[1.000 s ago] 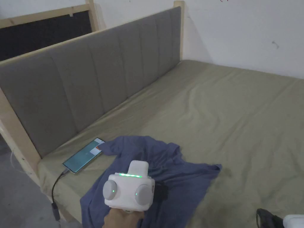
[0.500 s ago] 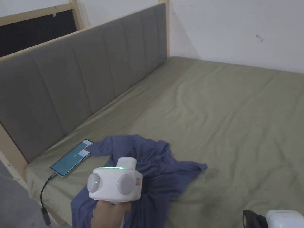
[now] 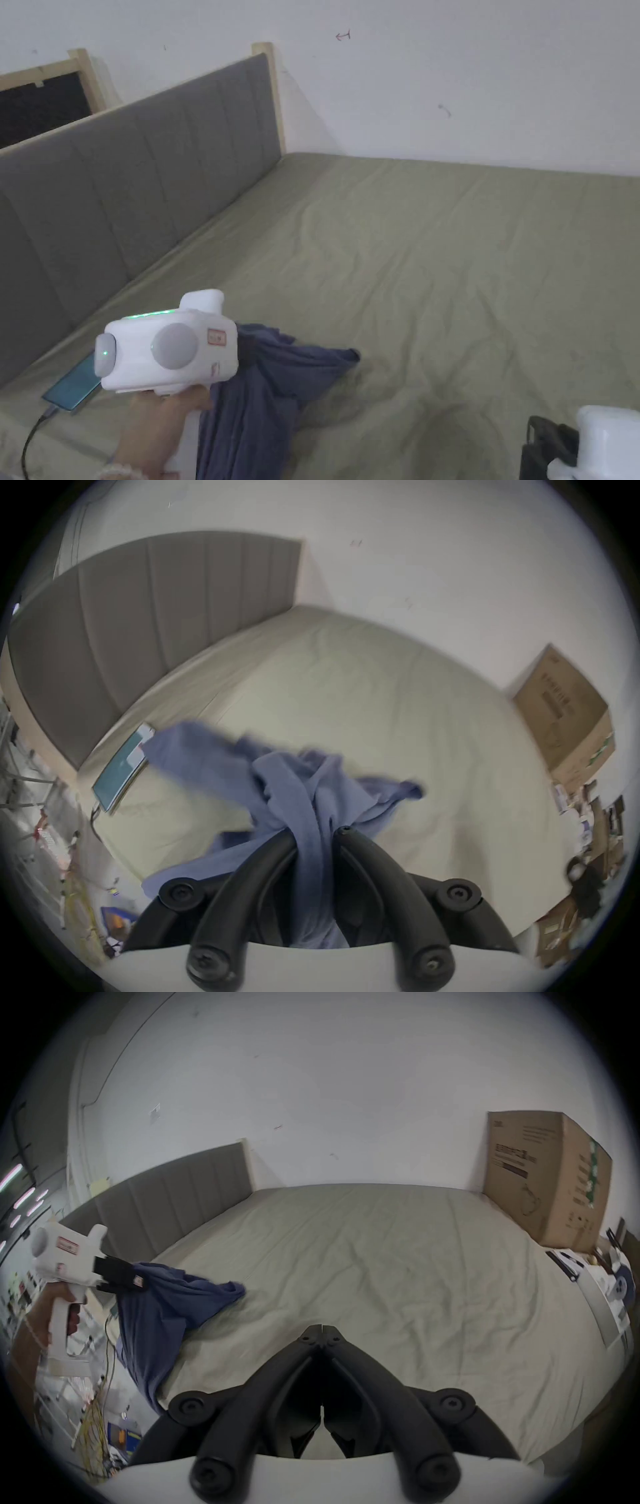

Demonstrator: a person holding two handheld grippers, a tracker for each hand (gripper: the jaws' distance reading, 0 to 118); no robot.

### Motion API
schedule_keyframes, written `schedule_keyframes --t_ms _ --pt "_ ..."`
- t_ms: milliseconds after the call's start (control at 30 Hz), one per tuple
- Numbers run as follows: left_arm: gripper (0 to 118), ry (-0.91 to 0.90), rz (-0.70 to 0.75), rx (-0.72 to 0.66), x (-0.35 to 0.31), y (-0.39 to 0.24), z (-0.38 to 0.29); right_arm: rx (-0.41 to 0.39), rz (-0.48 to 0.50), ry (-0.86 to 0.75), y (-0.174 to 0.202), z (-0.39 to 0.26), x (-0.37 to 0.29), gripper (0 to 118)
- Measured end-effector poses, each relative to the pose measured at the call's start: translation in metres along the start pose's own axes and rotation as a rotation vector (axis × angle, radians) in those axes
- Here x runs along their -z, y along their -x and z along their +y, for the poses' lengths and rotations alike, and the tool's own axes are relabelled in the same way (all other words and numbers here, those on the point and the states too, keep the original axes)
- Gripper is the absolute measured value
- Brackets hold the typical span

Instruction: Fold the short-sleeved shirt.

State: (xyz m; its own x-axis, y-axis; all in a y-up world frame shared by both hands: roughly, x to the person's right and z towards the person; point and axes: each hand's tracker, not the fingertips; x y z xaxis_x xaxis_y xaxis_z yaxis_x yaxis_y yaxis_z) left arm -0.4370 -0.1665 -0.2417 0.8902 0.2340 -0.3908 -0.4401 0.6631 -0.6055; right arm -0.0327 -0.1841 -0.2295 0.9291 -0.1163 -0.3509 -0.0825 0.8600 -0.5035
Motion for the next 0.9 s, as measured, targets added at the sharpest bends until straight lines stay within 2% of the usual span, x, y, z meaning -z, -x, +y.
schedule_keyframes --t_ms 67,200,267,333,500,633,767,833,900 --pt "6 -0.071 -0.081 0.006 -0.023 -0.032 0.016 0.037 -0.021 -0.024 -0.017 0.005 -0.010 0" --pt "6 -0.175 -0.186 0.224 -0.063 -0.128 0.043 0.074 -0.108 -0.085 -0.051 0.015 -0.033 0" --pt "6 -0.196 -0.334 0.256 -0.077 -0.178 0.046 0.111 -0.147 -0.114 -0.069 0.021 -0.046 0" --pt "6 -0.198 -0.478 0.313 -0.085 -0.225 0.043 0.154 -0.188 -0.145 -0.089 0.026 -0.060 0" --pt "6 -0.102 -0.690 0.436 -0.066 -0.330 -0.001 0.216 -0.318 -0.216 -0.138 0.030 -0.097 0" --pt "6 0.111 -0.669 0.475 0.007 -0.388 -0.075 0.269 -0.398 -0.221 -0.171 0.021 -0.112 0" --pt "6 0.483 -0.566 0.501 0.099 -0.411 -0.184 0.331 -0.435 -0.154 -0.198 0.003 -0.106 0" --pt "6 0.539 -0.524 0.574 0.114 -0.411 -0.226 0.345 -0.439 -0.119 -0.206 -0.006 -0.101 0" --pt "6 0.451 -0.540 0.562 0.107 -0.402 -0.239 0.341 -0.441 -0.100 -0.212 -0.012 -0.096 0"
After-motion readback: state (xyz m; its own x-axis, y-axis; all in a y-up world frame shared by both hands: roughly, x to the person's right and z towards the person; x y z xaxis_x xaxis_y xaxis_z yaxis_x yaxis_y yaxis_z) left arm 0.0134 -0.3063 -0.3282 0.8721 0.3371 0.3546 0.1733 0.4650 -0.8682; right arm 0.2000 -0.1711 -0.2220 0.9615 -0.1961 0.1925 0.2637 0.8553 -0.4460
